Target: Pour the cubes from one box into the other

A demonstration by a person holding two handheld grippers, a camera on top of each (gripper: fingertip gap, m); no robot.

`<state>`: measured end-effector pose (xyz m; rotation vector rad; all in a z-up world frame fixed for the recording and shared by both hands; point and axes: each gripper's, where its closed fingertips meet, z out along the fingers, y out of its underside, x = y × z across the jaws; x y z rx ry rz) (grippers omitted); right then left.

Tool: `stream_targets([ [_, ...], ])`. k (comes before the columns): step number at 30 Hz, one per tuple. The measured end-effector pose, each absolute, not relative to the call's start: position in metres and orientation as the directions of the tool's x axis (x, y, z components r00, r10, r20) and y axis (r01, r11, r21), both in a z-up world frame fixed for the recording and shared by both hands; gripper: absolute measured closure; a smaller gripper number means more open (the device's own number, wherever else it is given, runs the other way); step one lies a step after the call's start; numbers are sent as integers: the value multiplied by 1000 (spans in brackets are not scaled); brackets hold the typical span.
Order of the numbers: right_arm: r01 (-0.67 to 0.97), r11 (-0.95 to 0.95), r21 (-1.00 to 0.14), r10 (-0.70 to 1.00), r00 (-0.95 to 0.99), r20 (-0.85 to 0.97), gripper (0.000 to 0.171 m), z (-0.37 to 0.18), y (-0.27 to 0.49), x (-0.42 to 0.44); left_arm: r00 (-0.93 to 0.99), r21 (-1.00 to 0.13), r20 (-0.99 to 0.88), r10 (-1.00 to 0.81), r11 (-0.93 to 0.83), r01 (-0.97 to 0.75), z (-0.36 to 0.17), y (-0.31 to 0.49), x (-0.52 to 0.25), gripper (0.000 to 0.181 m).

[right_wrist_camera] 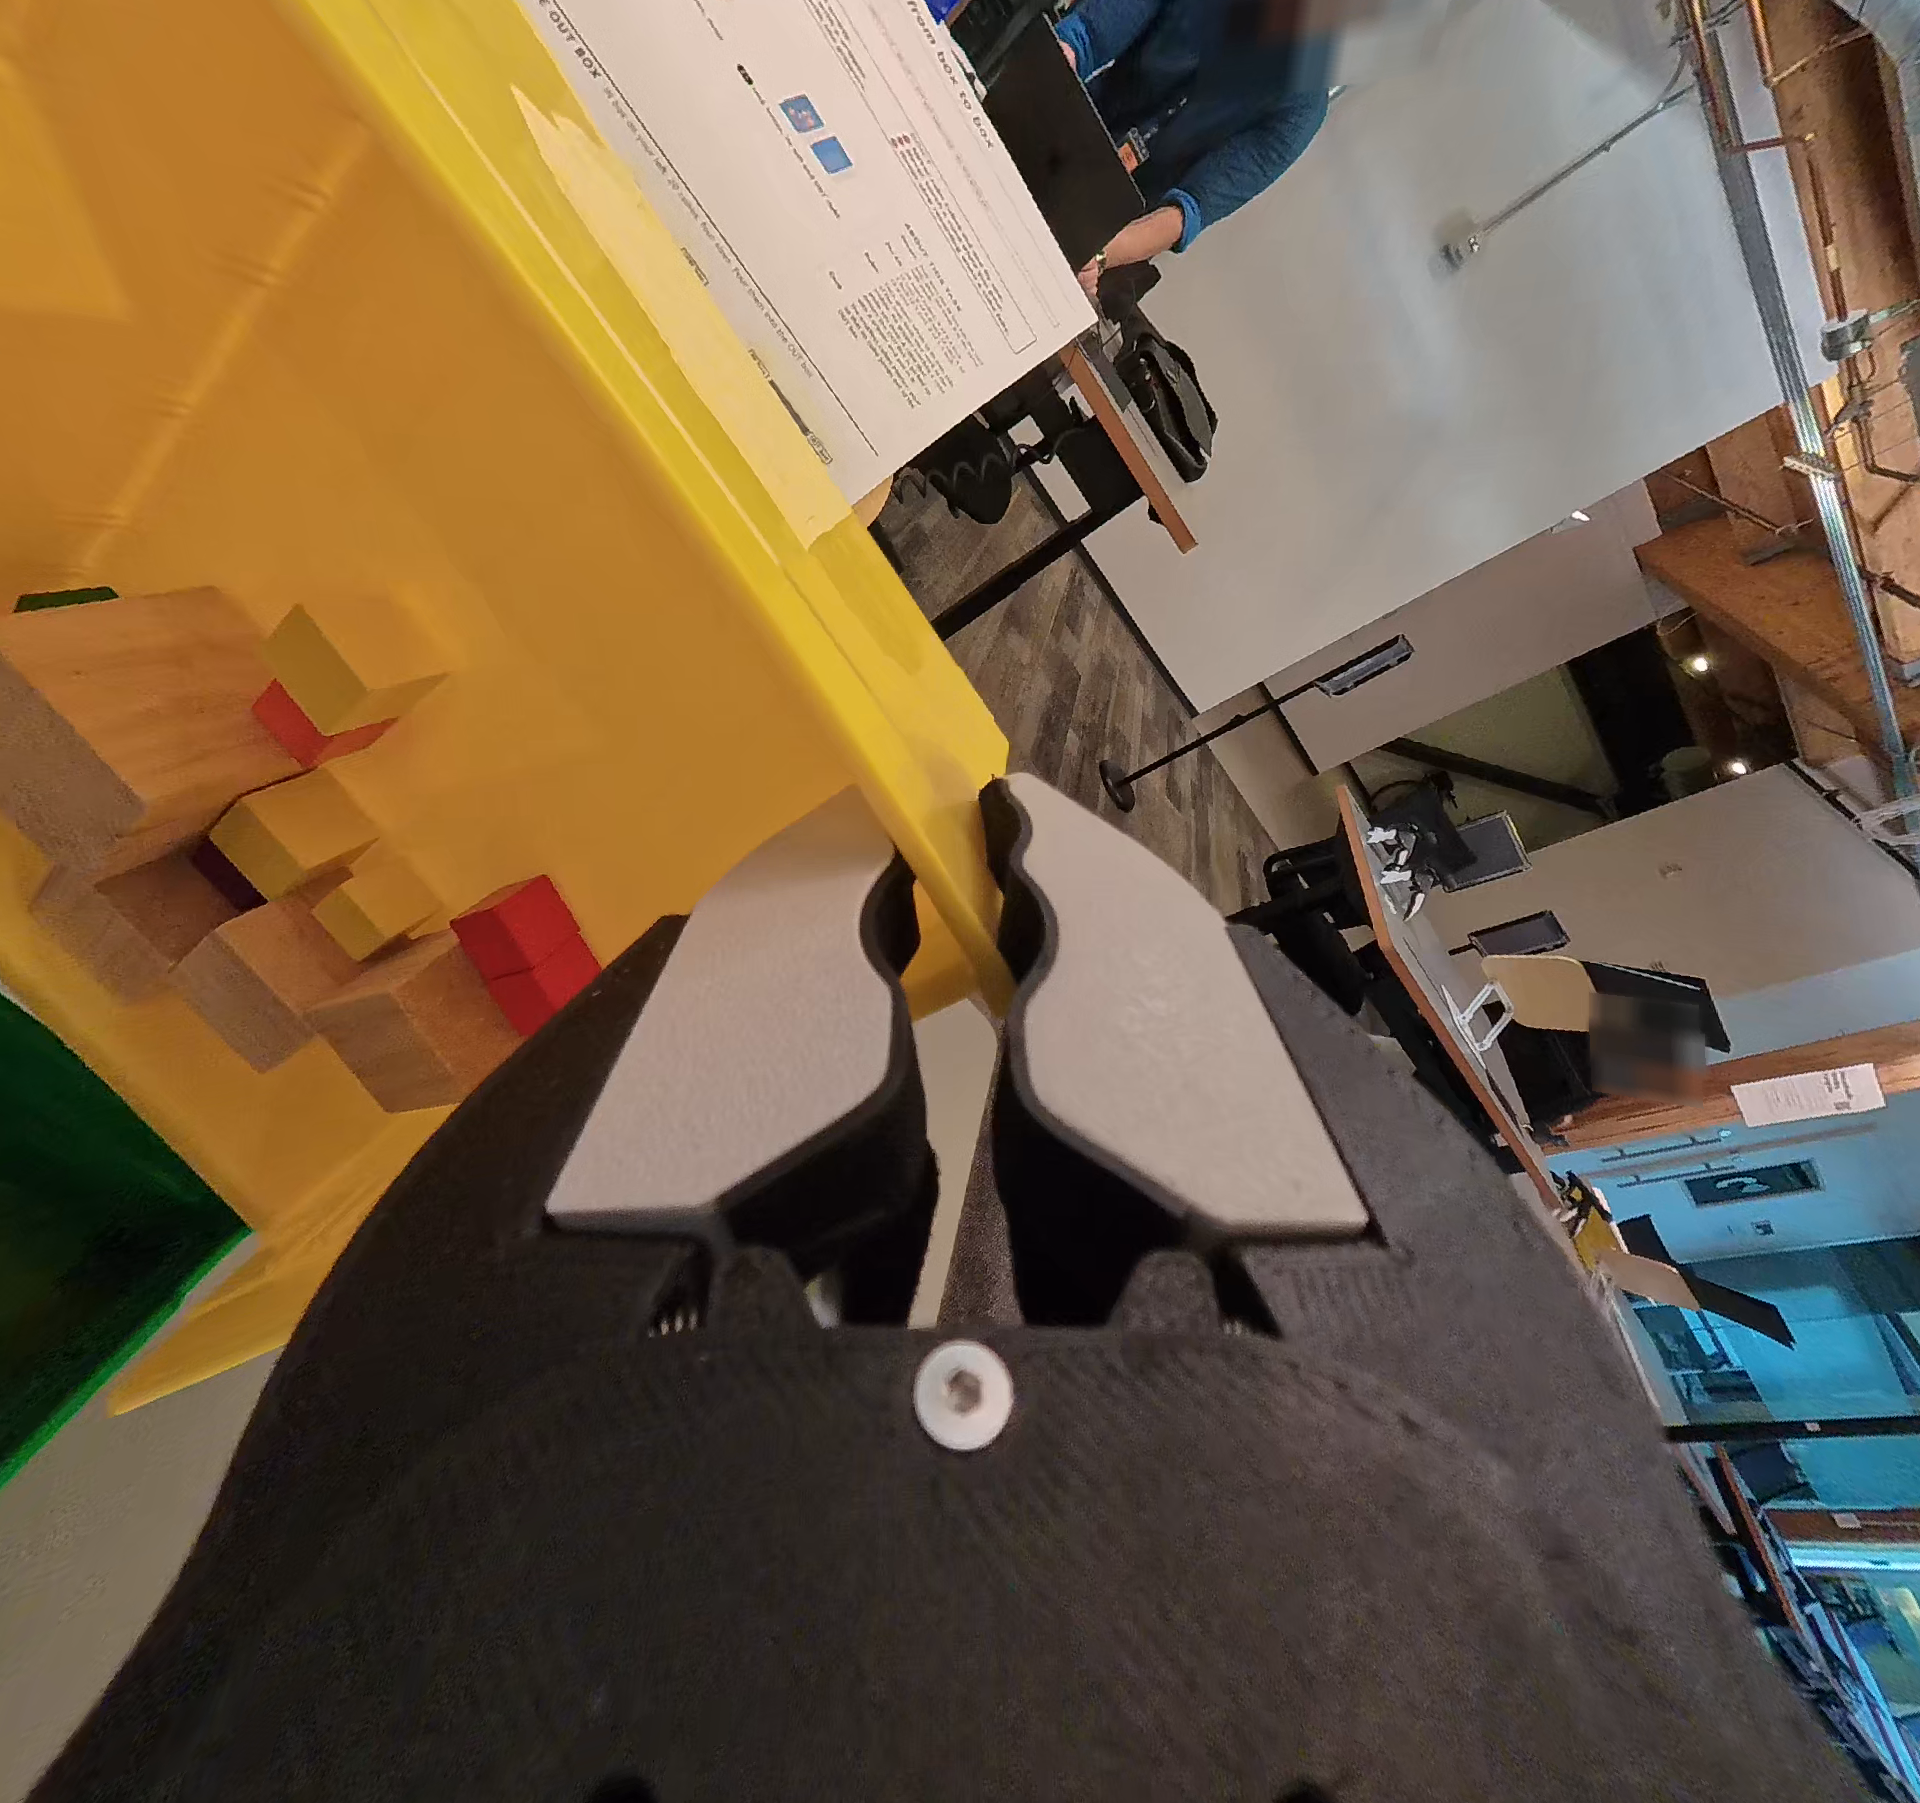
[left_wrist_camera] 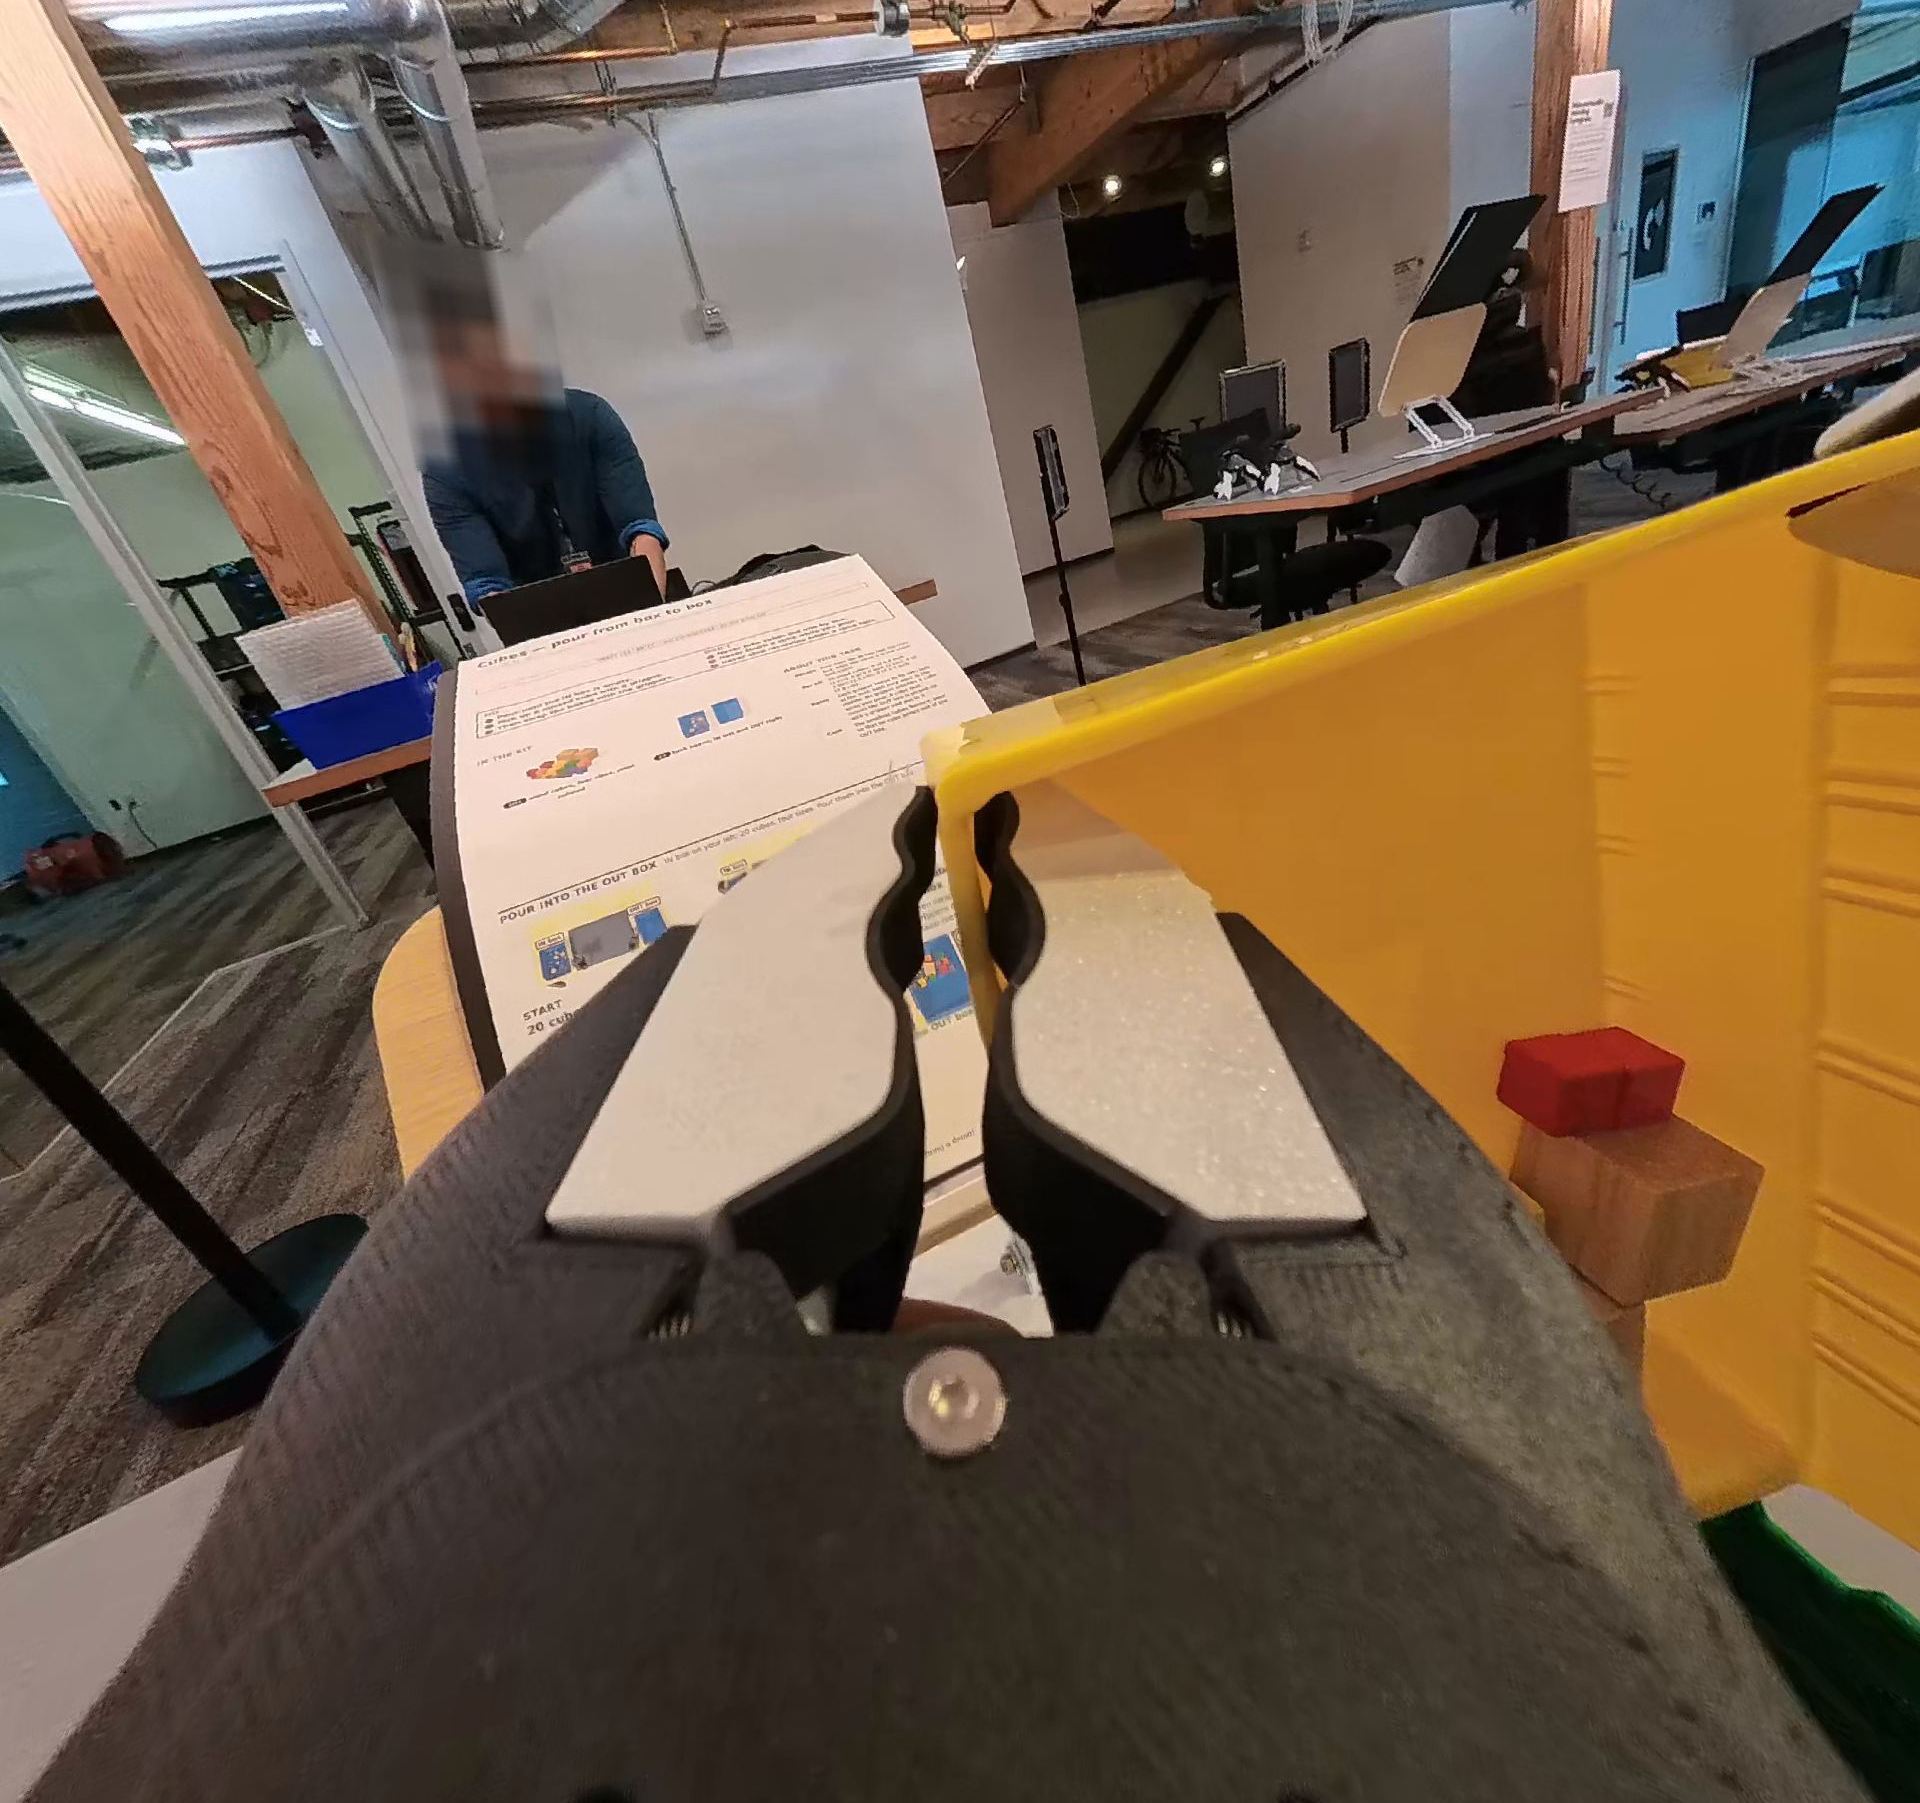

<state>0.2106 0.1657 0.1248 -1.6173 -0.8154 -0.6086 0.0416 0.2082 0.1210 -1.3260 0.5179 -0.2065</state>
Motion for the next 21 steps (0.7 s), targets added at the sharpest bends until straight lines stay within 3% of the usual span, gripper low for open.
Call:
stream_targets([
  [21, 782, -28, -623, 134, 620, 773, 165, 130, 145, 199, 885, -945, -233, -402, 309, -108, 124, 185, 31, 174],
])
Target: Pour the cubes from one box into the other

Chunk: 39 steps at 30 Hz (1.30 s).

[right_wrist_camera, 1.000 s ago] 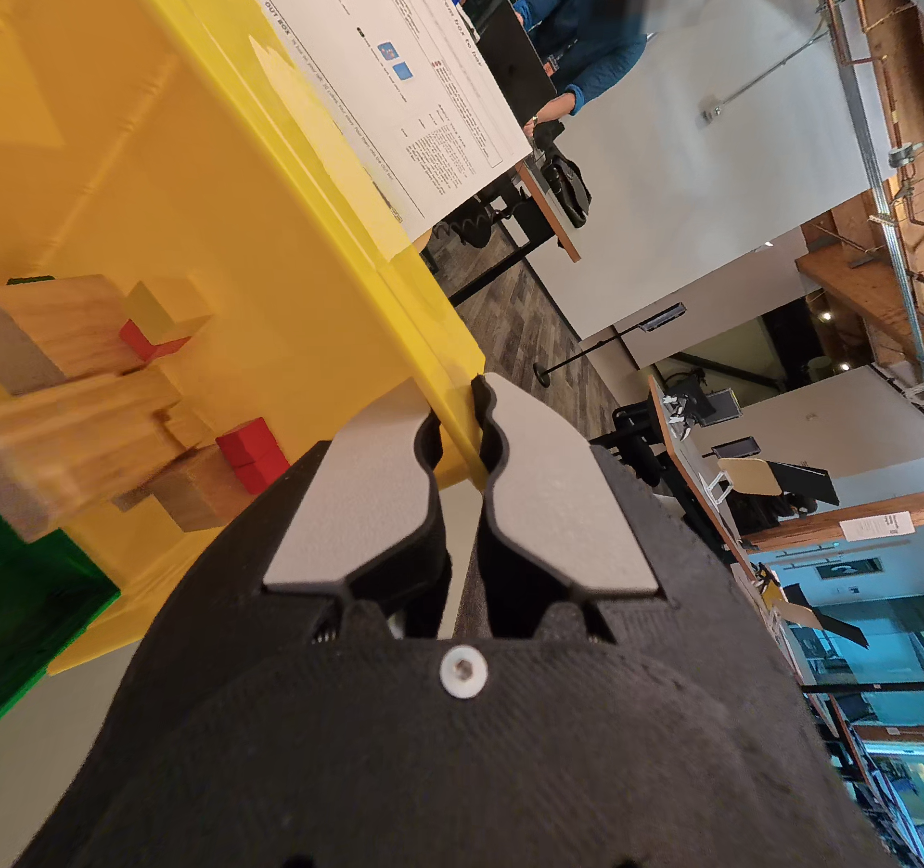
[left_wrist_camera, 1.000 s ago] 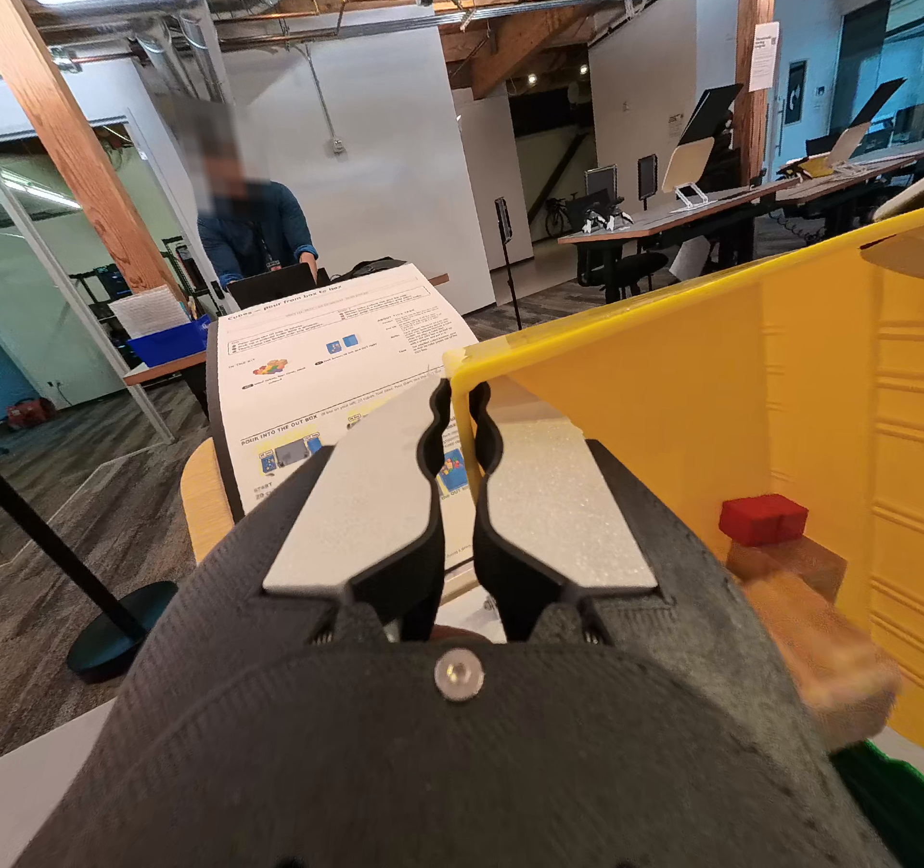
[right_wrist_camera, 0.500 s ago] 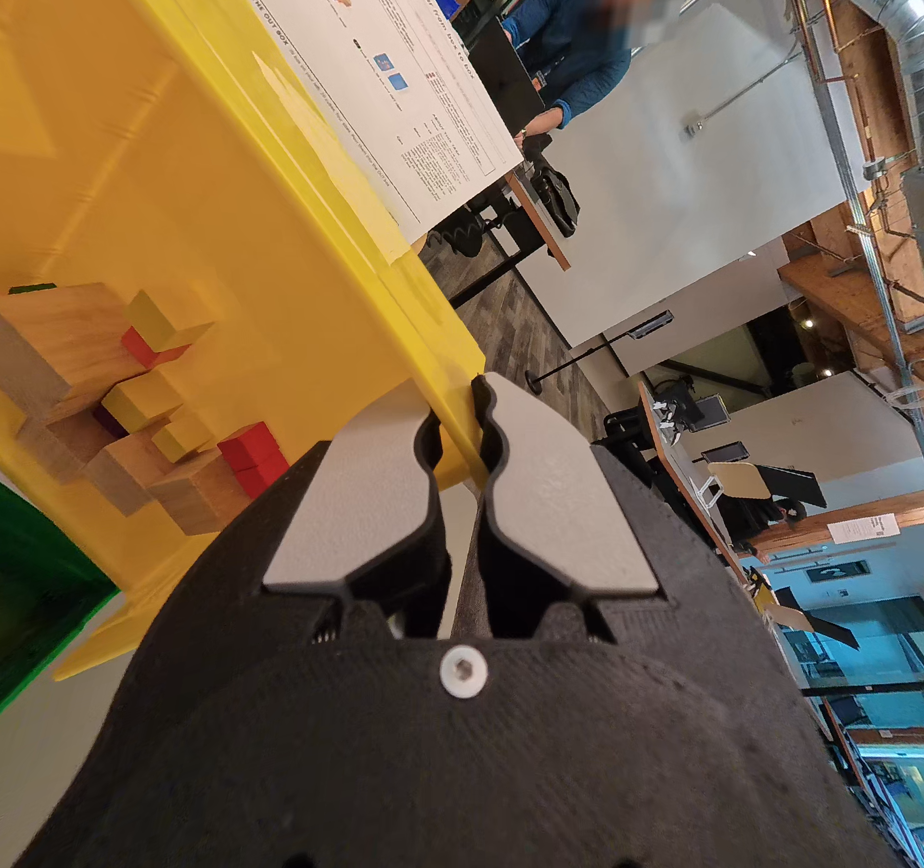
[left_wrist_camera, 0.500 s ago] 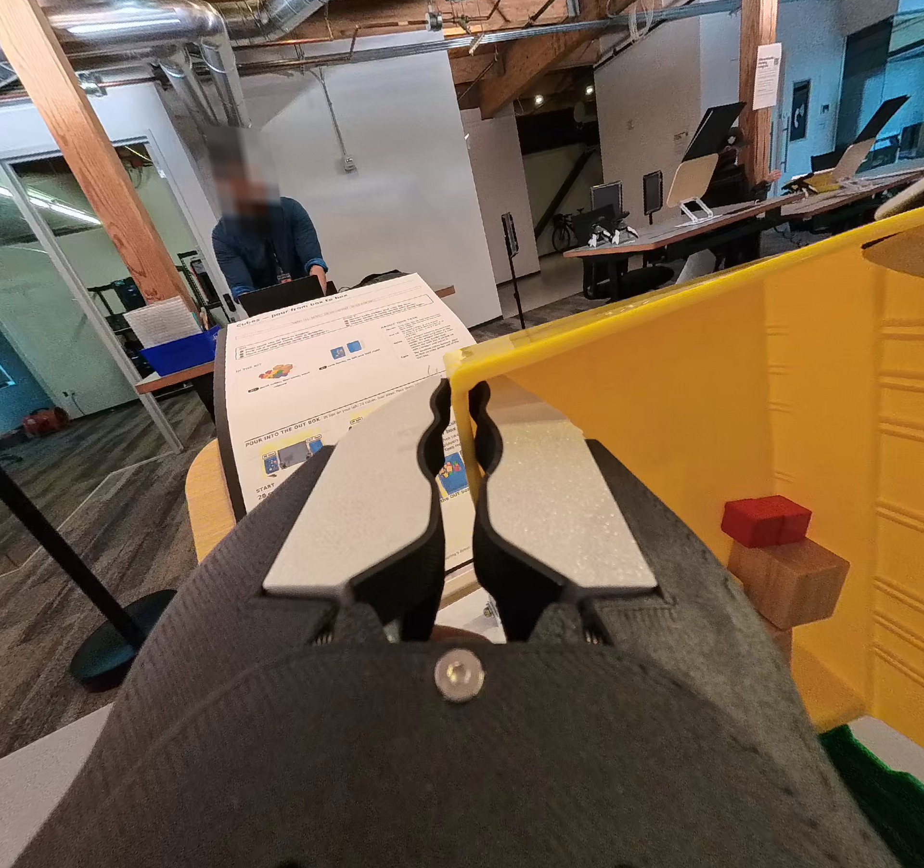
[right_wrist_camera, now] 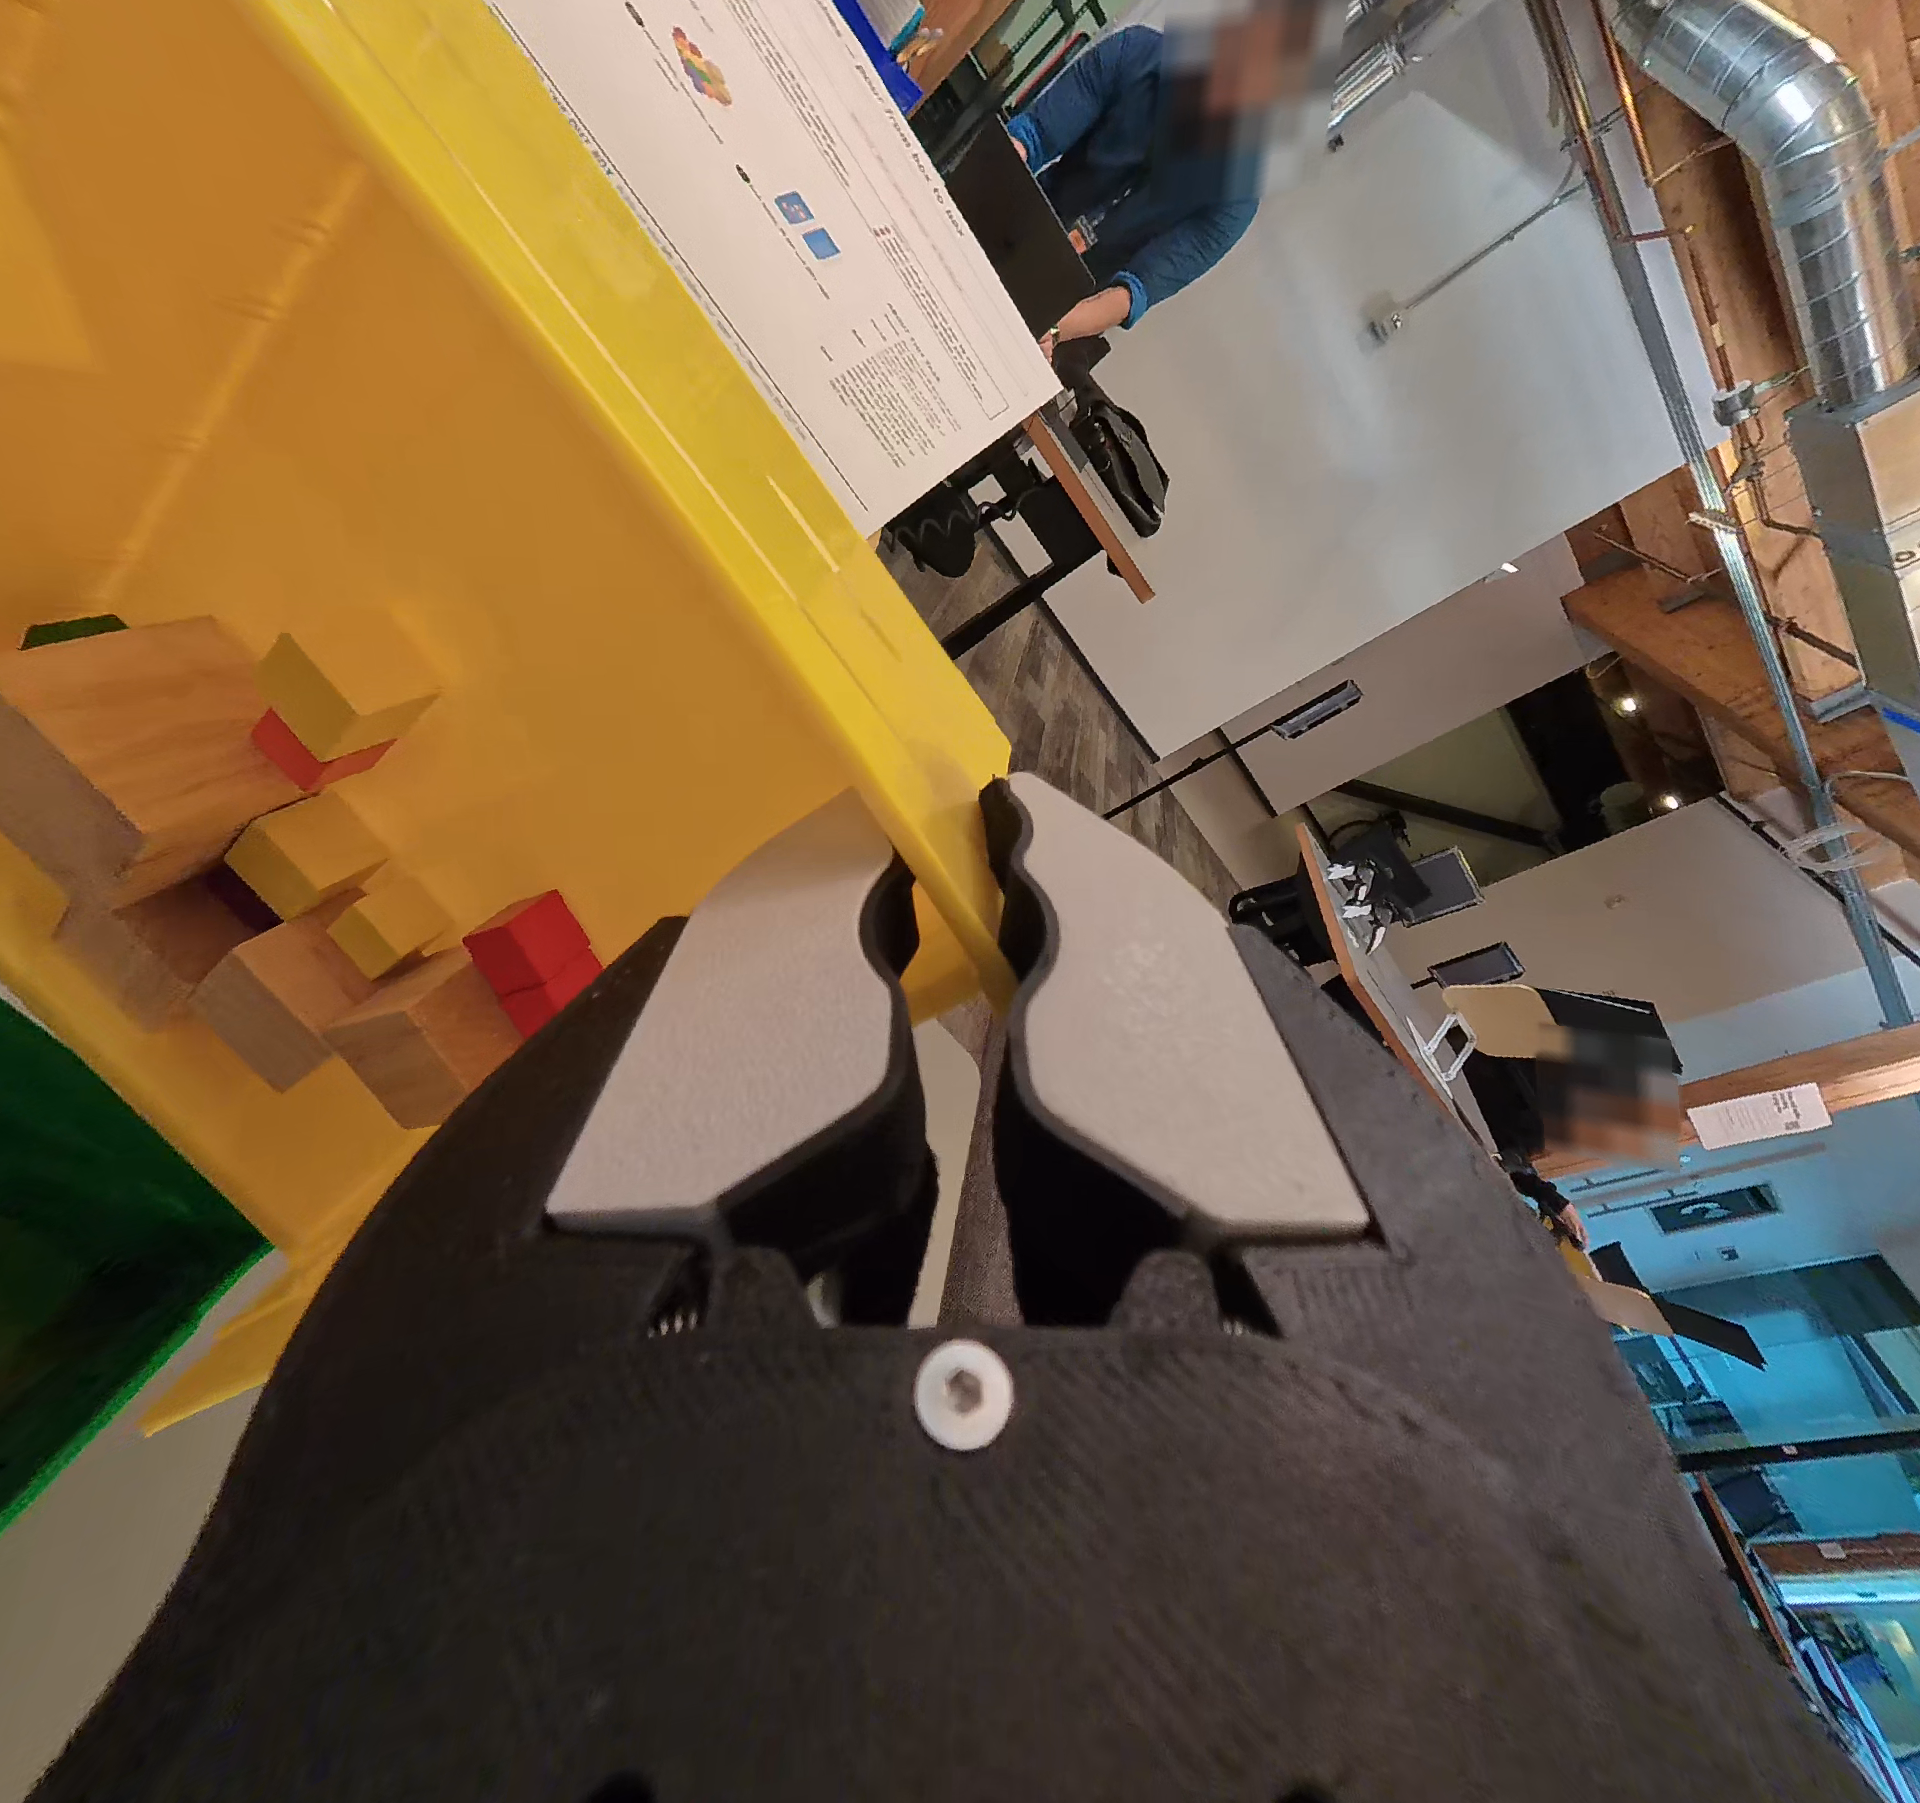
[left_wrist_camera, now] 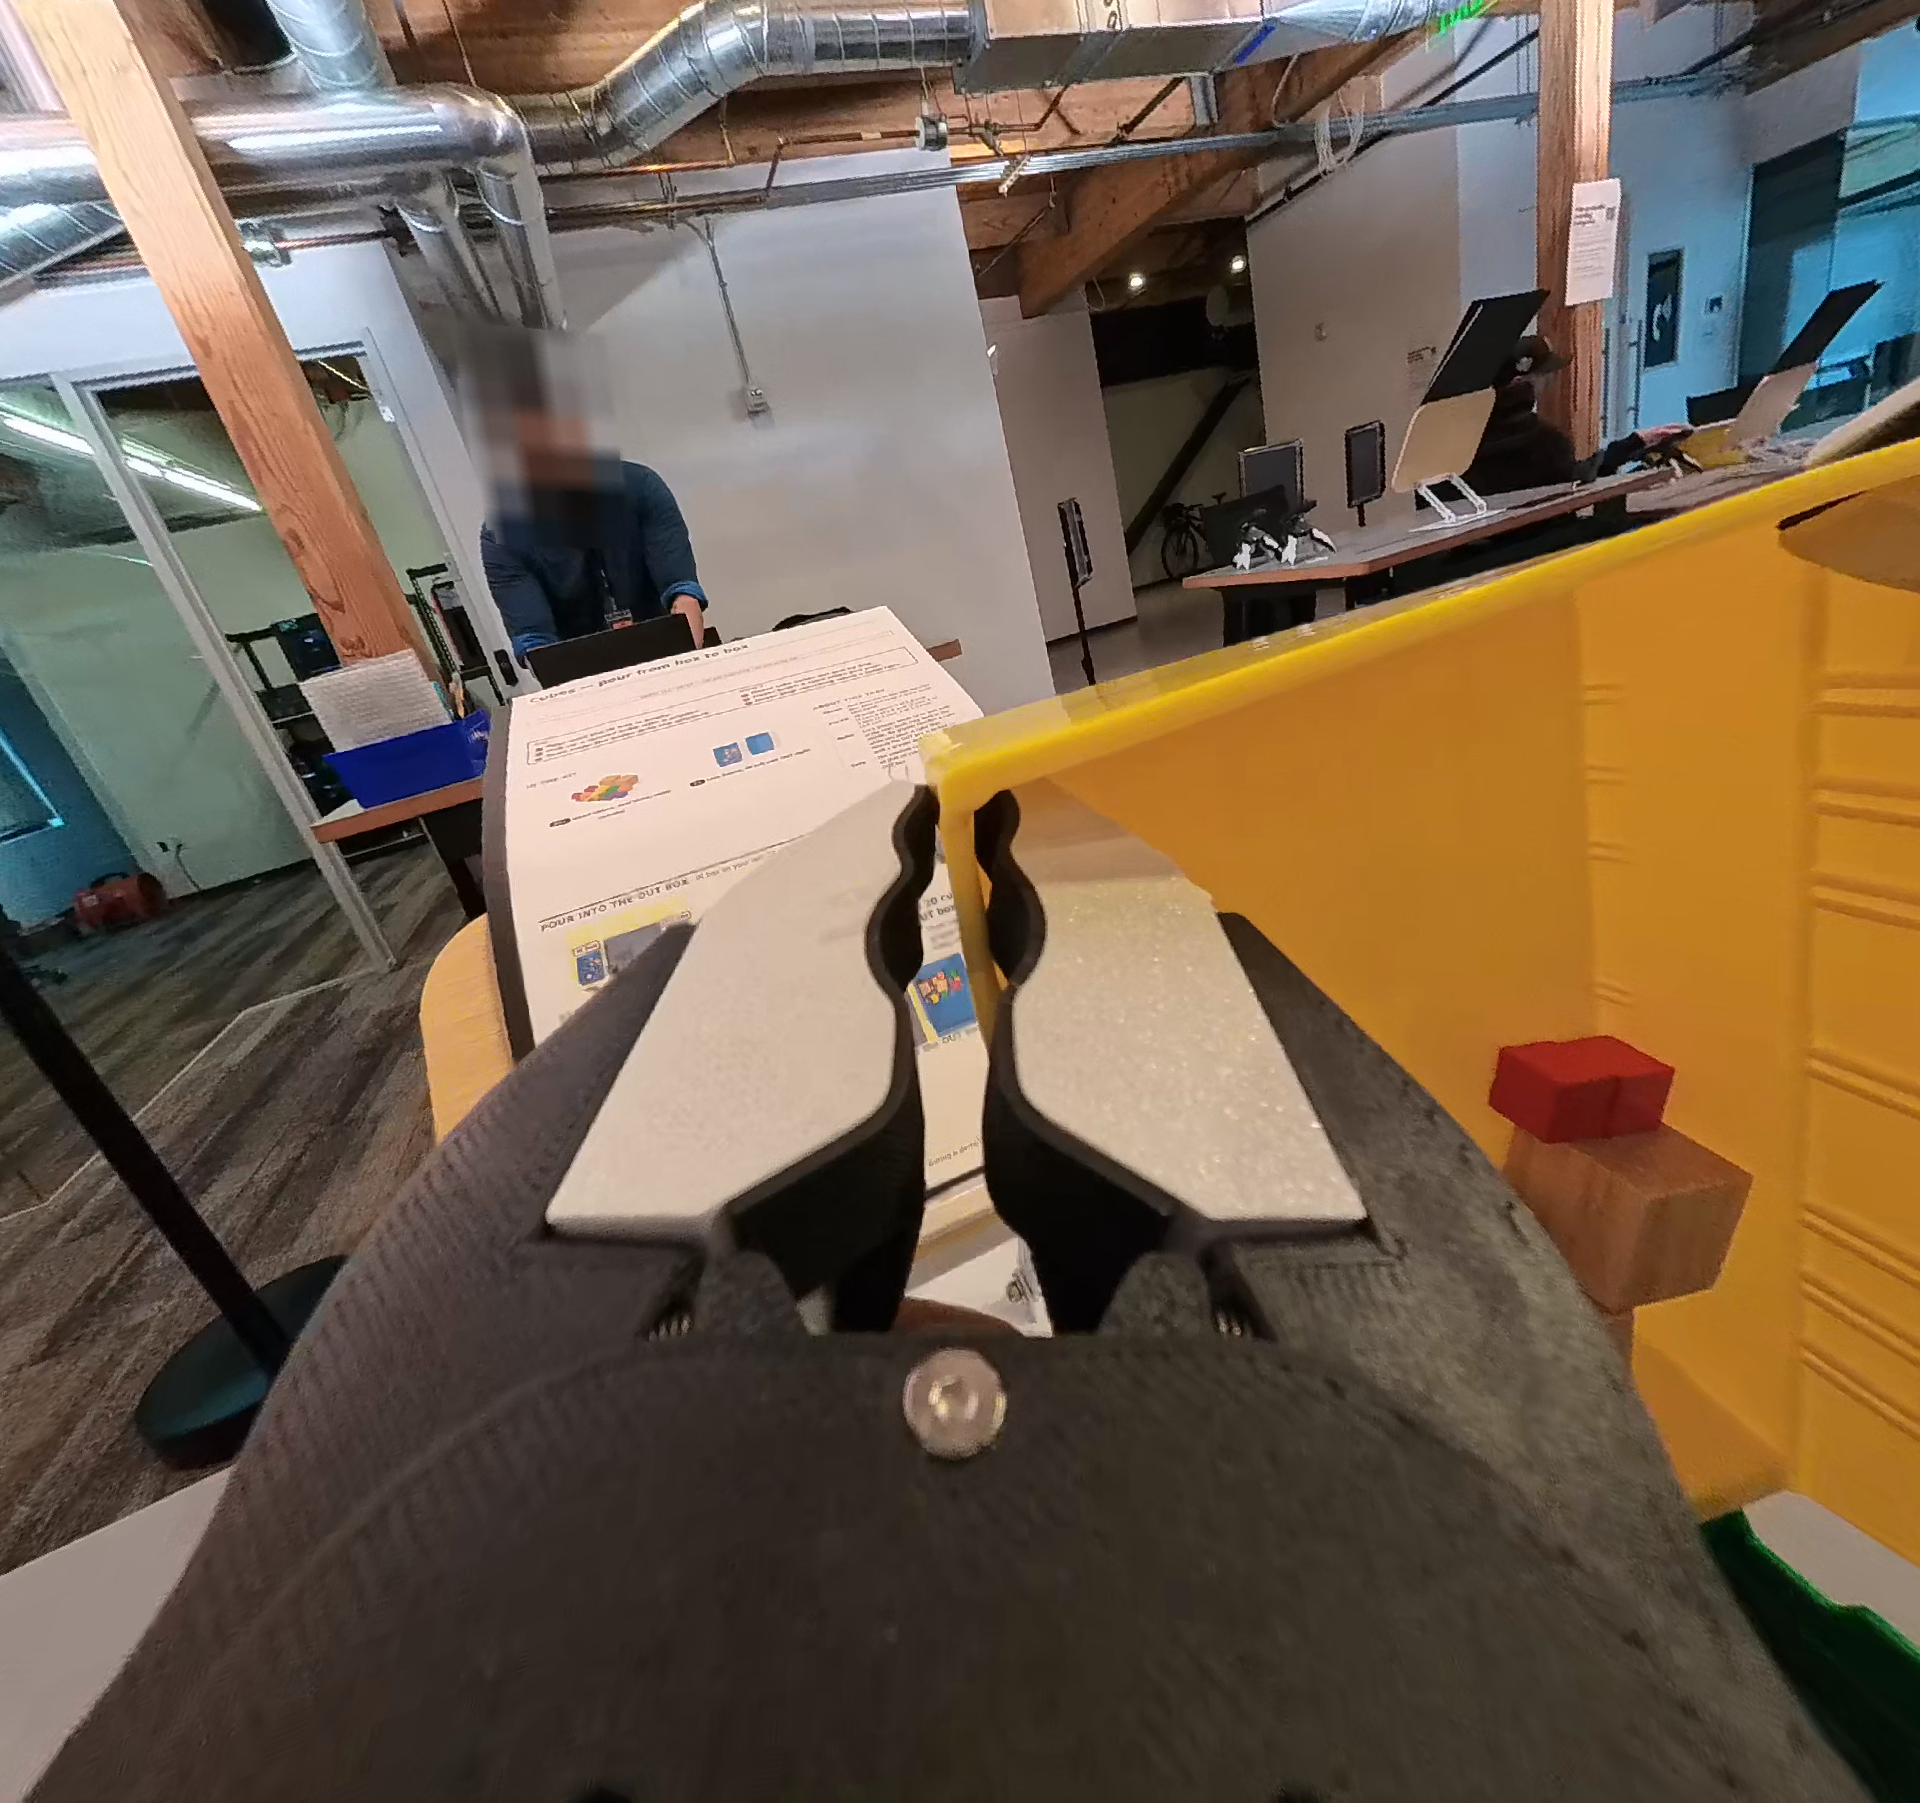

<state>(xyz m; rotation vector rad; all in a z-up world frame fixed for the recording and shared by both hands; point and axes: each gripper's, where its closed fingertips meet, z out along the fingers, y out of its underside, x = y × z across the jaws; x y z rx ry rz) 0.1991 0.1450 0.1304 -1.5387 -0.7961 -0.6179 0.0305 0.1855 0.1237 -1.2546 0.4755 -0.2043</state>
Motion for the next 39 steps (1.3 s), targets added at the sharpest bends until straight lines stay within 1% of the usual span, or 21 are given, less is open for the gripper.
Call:
stream_targets([
  [9, 792, -12, -611, 120, 607, 785, 165, 134, 137, 194, 888, -939, -228, -399, 331, -92, 124, 179, 26, 174],
  [15, 782, 13, -623, 95, 619, 780, 165, 133, 132, 192, 893, -930, -225, -389, 359, -78, 126, 175, 24, 175],
  [17, 785, -12, -620, 116, 617, 778, 165, 126, 138, 195, 893, -937, -235, -385, 335, -102, 120, 180, 27, 174],
  [30, 783, -10, -622, 124, 618, 776, 165, 121, 140, 188, 900, -937, -225, -373, 335, -96, 121, 182, 20, 175],
  [39, 787, 16, -617, 99, 613, 784, 165, 130, 136, 187, 902, -928, -223, -368, 363, -82, 126, 178, 19, 176],
])
